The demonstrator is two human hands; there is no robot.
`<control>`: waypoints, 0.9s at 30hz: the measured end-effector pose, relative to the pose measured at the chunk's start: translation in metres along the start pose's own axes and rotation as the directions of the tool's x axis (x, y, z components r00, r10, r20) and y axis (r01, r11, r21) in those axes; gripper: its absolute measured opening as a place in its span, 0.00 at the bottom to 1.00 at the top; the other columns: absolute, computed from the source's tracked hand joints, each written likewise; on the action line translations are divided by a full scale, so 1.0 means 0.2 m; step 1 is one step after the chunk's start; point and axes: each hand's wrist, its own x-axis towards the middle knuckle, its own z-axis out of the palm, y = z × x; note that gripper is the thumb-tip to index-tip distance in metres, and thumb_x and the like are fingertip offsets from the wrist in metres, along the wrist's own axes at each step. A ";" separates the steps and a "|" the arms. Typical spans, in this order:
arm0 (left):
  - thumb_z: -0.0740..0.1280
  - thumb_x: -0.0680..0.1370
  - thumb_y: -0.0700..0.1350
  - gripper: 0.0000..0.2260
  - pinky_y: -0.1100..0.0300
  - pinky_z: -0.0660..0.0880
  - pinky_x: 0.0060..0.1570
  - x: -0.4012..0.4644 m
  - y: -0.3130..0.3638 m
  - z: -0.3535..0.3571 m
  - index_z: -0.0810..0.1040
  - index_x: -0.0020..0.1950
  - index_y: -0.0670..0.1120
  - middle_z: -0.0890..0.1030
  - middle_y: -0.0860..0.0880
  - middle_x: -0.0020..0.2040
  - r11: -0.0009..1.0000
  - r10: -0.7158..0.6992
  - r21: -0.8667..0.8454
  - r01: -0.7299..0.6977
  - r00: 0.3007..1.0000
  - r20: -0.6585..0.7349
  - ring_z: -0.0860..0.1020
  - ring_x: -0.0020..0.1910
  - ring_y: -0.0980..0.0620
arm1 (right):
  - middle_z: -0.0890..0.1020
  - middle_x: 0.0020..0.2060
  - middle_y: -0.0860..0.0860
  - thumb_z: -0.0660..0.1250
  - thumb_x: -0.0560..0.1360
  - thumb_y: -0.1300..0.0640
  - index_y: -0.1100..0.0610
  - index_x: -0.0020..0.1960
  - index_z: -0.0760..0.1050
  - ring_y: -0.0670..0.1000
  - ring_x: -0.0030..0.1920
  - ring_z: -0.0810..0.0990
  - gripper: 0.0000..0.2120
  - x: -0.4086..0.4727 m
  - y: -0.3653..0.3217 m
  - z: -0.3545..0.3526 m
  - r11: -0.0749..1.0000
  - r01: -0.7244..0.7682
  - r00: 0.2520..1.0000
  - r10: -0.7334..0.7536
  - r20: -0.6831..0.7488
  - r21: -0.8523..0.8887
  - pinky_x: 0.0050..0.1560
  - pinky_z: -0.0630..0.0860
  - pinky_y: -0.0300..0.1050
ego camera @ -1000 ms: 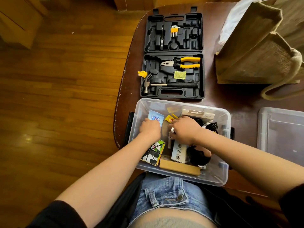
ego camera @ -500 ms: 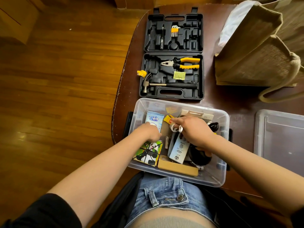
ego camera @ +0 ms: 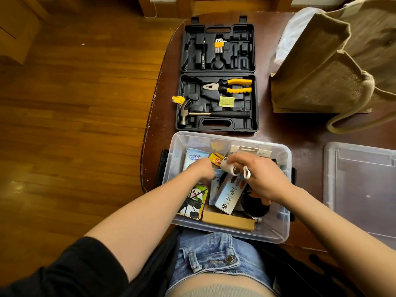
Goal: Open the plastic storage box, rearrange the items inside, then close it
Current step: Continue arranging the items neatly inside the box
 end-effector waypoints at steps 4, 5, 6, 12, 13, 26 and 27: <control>0.66 0.77 0.43 0.11 0.56 0.72 0.40 0.03 0.03 0.02 0.77 0.46 0.34 0.79 0.30 0.53 0.997 -0.009 -0.073 0.009 1.000 -0.009 0.75 0.38 0.42 | 0.76 0.60 0.43 0.60 0.77 0.60 0.49 0.60 0.73 0.54 0.53 0.78 0.14 -0.01 -0.04 0.01 1.000 0.018 0.999 -0.018 0.035 0.015 0.46 0.76 0.52; 0.66 0.78 0.44 0.14 0.56 0.68 0.37 0.03 0.04 0.02 0.77 0.49 0.31 0.77 0.28 0.51 0.998 -0.007 -0.070 0.005 1.000 -0.020 0.72 0.37 0.44 | 0.76 0.60 0.44 0.60 0.78 0.59 0.50 0.59 0.73 0.54 0.54 0.78 0.12 -0.02 -0.05 0.01 0.999 0.017 0.999 -0.018 0.031 0.036 0.48 0.75 0.52; 0.65 0.78 0.45 0.16 0.55 0.68 0.38 0.03 0.05 0.02 0.78 0.51 0.31 0.76 0.29 0.48 0.998 0.005 -0.056 -0.006 1.000 -0.014 0.72 0.38 0.43 | 0.76 0.60 0.44 0.59 0.78 0.59 0.50 0.59 0.74 0.53 0.55 0.78 0.12 -0.03 -0.05 0.01 0.998 0.012 0.999 -0.014 0.029 0.065 0.50 0.75 0.52; 0.65 0.76 0.39 0.14 0.59 0.67 0.39 0.00 0.07 -0.03 0.67 0.32 0.47 0.69 0.48 0.32 0.973 0.105 -0.197 -0.123 0.990 -0.097 0.69 0.39 0.48 | 0.79 0.57 0.42 0.58 0.80 0.57 0.45 0.53 0.76 0.45 0.58 0.76 0.11 -0.13 -0.01 -0.05 0.908 -0.089 0.985 0.140 -0.097 0.410 0.58 0.74 0.47; 0.65 0.76 0.37 0.15 0.57 0.69 0.40 -0.01 0.06 -0.06 0.66 0.32 0.47 0.69 0.49 0.32 0.962 0.119 -0.230 -0.145 0.985 -0.122 0.69 0.39 0.48 | 0.79 0.56 0.41 0.58 0.80 0.57 0.46 0.52 0.77 0.44 0.58 0.76 0.11 -0.15 0.01 -0.06 0.892 -0.090 0.978 0.164 -0.131 0.442 0.59 0.73 0.47; 0.64 0.79 0.41 0.06 0.47 0.77 0.51 -0.33 -0.18 -0.27 0.69 0.44 0.46 0.81 0.34 0.42 0.814 0.036 -0.473 -0.337 0.842 -0.538 0.80 0.47 0.39 | 0.81 0.42 0.40 0.68 0.71 0.45 0.42 0.46 0.81 0.47 0.49 0.75 0.06 -0.24 -0.04 -0.26 0.965 -0.212 0.977 0.203 -0.071 -0.155 0.44 0.74 0.46; 0.64 0.79 0.41 0.05 0.45 0.78 0.51 -0.35 -0.18 -0.28 0.69 0.45 0.45 0.82 0.35 0.46 0.773 0.013 -0.535 -0.341 0.852 -0.523 0.80 0.49 0.40 | 0.80 0.39 0.39 0.67 0.71 0.45 0.44 0.45 0.81 0.46 0.48 0.73 0.06 -0.23 -0.06 -0.28 0.970 -0.214 0.971 0.199 -0.129 -0.114 0.41 0.71 0.45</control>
